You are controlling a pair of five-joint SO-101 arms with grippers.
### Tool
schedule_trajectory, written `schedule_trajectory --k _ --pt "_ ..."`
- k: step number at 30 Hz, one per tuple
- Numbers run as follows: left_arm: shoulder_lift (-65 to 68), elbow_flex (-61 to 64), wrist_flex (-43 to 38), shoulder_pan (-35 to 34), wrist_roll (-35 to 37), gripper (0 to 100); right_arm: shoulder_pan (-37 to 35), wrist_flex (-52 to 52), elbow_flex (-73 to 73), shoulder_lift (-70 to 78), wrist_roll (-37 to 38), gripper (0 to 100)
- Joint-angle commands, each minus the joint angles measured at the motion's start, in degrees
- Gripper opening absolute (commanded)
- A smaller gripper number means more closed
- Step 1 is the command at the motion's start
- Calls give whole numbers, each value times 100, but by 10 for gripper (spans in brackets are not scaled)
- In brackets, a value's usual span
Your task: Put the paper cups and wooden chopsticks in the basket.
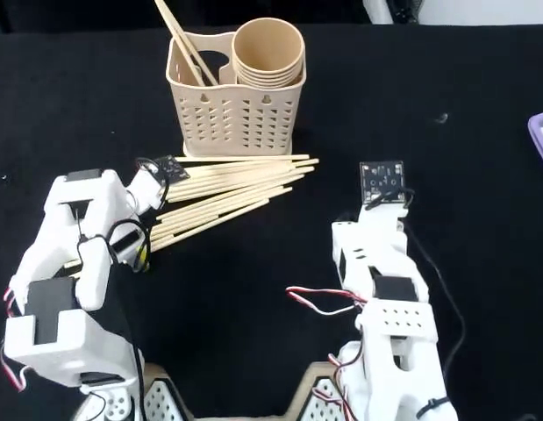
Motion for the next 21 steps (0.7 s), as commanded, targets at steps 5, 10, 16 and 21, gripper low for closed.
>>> schedule_trajectory --k 5,10,16,21 --pt "88 84 -211 145 18 184 -79 -132 -84 -22 -9 11" --pt "88 163 -211 127 18 53 -79 -132 -84 -22 -9 11" --pt "26 347 -211 163 -35 28 -79 -132 -84 -22 -9 11" --pt "-923 400 396 163 -53 29 -79 -132 -84 -22 -9 11"
